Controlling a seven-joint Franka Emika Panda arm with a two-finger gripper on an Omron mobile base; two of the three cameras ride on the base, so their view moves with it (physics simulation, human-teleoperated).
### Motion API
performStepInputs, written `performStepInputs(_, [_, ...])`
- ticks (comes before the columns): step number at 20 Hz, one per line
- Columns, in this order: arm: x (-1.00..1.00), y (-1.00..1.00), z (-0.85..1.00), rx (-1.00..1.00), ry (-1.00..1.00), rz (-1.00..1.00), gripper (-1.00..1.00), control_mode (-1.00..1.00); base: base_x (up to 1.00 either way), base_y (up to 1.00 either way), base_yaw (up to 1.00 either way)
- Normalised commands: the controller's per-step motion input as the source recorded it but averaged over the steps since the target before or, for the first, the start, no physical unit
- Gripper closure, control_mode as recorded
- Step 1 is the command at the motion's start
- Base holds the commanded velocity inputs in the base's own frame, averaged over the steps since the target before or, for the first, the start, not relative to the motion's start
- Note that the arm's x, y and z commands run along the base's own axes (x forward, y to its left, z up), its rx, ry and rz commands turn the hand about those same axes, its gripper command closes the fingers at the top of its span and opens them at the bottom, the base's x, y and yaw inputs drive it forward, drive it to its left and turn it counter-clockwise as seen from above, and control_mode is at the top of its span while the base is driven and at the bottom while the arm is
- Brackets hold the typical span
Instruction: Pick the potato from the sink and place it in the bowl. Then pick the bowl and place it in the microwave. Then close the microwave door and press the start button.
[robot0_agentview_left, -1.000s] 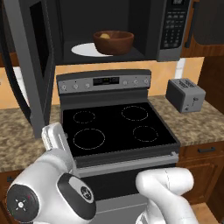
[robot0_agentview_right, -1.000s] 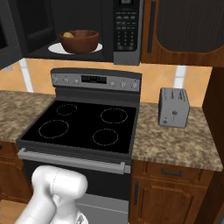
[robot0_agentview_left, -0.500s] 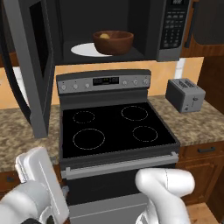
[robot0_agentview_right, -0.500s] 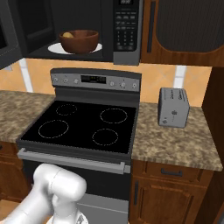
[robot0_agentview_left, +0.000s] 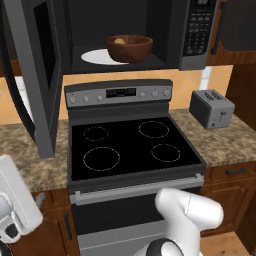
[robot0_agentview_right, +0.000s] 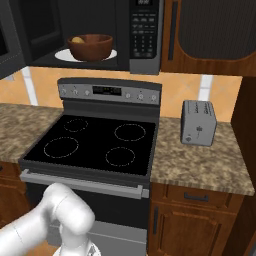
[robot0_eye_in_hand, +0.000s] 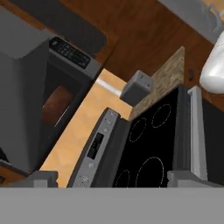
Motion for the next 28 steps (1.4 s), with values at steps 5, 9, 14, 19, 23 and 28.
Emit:
performStepInputs(5, [0.77,0.09,0.47,0.01,0.01,-0.29,-1.00,-1.00,0.00,0.00,0.00])
performStepInputs(9, [0.18,-0.77,0.71,0.11,0.00,-0.23,-1.00,-1.00,0.00,0.00,0.00])
performStepInputs(14, [0.01,-1.00,0.46,0.12,-0.02,-0.16,-1.00,-1.00,0.00,0.00,0.00])
performStepInputs(19, [0.07,-1.00,0.19,0.07,-0.07,-0.01,-1.00,-1.00,0.00,0.00,0.00])
performStepInputs(23, [0.11,-1.00,0.00,0.00,-0.07,0.09,-1.00,-1.00,0.00,0.00,0.00])
performStepInputs(28, [0.42,-1.00,0.00,0.00,-0.07,0.13,-1.00,-1.00,0.00,0.00,0.00])
